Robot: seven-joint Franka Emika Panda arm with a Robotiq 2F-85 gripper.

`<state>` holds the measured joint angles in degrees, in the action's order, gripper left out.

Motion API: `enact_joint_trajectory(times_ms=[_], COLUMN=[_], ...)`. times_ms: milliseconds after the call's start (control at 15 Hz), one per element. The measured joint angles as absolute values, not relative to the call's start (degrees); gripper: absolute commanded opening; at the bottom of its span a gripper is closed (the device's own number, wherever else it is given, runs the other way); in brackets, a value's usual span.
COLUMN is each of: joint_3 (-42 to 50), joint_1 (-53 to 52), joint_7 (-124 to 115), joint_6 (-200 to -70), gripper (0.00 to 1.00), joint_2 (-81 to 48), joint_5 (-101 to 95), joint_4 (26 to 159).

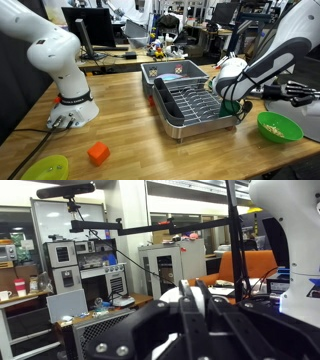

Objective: Pour the contents in the white mug into the light green bowl

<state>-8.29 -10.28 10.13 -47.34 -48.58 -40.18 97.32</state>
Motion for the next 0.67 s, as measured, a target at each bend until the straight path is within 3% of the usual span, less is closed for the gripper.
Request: enact_joint_trajectory(times_ms=[667], joint_3=[-8.4], joint_1=[-8.5], joint_7=[10.1], joint_6=[-50.9], gripper=[0.02], joint_2=[-48.1], joint_5=[-40.0], joint_4=[96.6])
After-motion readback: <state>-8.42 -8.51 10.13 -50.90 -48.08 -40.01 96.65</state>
